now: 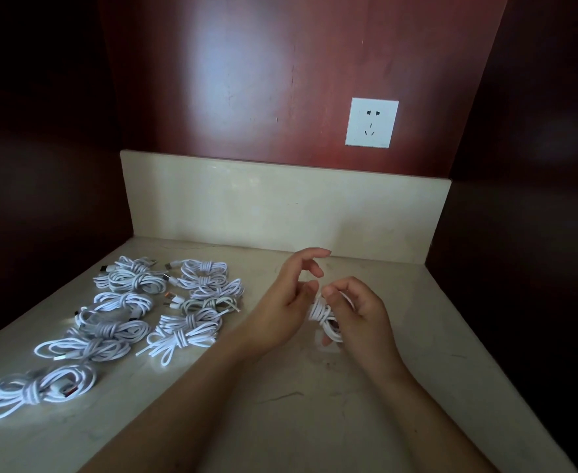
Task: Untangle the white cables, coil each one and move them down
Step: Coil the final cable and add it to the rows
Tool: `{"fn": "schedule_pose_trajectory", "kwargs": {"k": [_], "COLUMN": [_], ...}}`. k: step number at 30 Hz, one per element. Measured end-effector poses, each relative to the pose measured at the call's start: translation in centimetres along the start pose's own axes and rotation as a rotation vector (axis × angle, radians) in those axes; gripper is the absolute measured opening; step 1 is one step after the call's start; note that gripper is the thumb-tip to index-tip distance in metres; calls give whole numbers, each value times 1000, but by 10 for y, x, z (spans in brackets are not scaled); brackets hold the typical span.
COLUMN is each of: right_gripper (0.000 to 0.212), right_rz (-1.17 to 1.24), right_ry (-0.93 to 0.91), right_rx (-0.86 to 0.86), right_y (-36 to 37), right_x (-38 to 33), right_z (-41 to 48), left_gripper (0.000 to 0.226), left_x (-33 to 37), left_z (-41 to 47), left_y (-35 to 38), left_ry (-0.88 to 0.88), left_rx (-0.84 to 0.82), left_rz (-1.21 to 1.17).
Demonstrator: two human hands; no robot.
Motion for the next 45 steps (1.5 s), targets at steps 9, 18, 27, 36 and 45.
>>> {"fn": "schedule_pose_trajectory", "kwargs": {"k": [9, 18, 27, 36, 45], "right_gripper": [21, 30, 10, 6, 15], "right_rz": [40, 402, 269, -46, 176], "right_ry": [19, 356, 277, -76, 20], "right_rx": [136, 154, 28, 28, 106], "right_y": [-15, -14, -11, -5, -9], "right_x": [6, 3, 0, 0, 2], "right_z": [1, 6, 3, 0, 3], "left_gripper": [33, 20, 19, 34, 32], "left_x": [-4, -4, -2, -5, -5], "left_z": [0, 3, 2, 1, 2], "left_y": [13, 6, -2, -8, -2], "left_ry": [-187, -277, -308, -394, -327], "left_rx": [-202, 135, 242, 180, 253], "left_rz": [4, -193, -226, -122, -176]}}
Point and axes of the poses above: each hand's wrist, its own z-axis towards the middle knuckle, its own y-axis out of the palm, x = y × z, the point moved 4 cm from there along z, towards the middle knuckle, and after that the axes turned 8 degrees about z, right-handed, at the moved point
